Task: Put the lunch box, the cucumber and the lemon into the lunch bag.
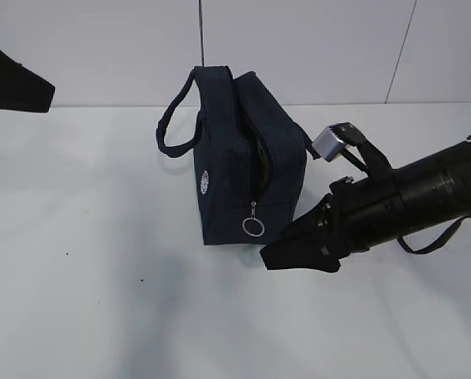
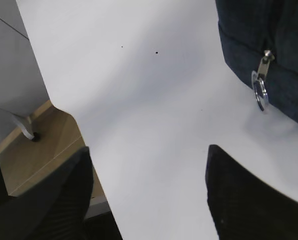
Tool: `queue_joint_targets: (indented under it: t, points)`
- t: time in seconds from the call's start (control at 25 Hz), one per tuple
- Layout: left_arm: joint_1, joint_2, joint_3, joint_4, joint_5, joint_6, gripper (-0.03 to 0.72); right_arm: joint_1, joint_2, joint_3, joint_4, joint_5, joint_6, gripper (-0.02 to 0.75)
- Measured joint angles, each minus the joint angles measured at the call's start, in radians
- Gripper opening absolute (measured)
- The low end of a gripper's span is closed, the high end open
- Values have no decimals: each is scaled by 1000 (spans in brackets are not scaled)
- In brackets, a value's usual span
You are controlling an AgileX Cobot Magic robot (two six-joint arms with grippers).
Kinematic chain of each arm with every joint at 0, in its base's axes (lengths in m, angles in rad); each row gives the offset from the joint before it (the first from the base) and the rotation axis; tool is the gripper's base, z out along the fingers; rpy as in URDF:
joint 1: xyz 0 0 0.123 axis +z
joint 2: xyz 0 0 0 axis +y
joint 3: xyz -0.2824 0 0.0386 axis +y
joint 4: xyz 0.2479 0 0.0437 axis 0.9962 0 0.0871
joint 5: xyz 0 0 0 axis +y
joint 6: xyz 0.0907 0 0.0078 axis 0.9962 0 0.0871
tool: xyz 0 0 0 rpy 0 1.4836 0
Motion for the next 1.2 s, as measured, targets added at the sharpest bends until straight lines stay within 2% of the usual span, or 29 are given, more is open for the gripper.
queue_joint_targets:
  t: [0.12, 0.32, 0.64, 0.8, 1.0, 1.2]
  points:
    - [0, 0, 2, 2, 0, 1, 384, 0, 2, 0, 15, -12, -18, 525]
    - [0, 0, 2, 2, -6, 2, 384, 0, 2, 0, 77, -15, -20, 444]
    - [0, 0, 2, 2, -53, 4, 384, -10, 10, 0, 53, -19, -51, 426]
    - [0, 15, 2, 2, -72, 6, 384, -89, 48, -2, 60, 30, -110, 424]
    - [0, 48, 2, 4, -80, 18, 384, -217, 125, -4, 187, 214, -217, 424]
    - [0, 73, 2, 5, -91, 41, 384, -228, 208, -4, 210, 240, -310, 424]
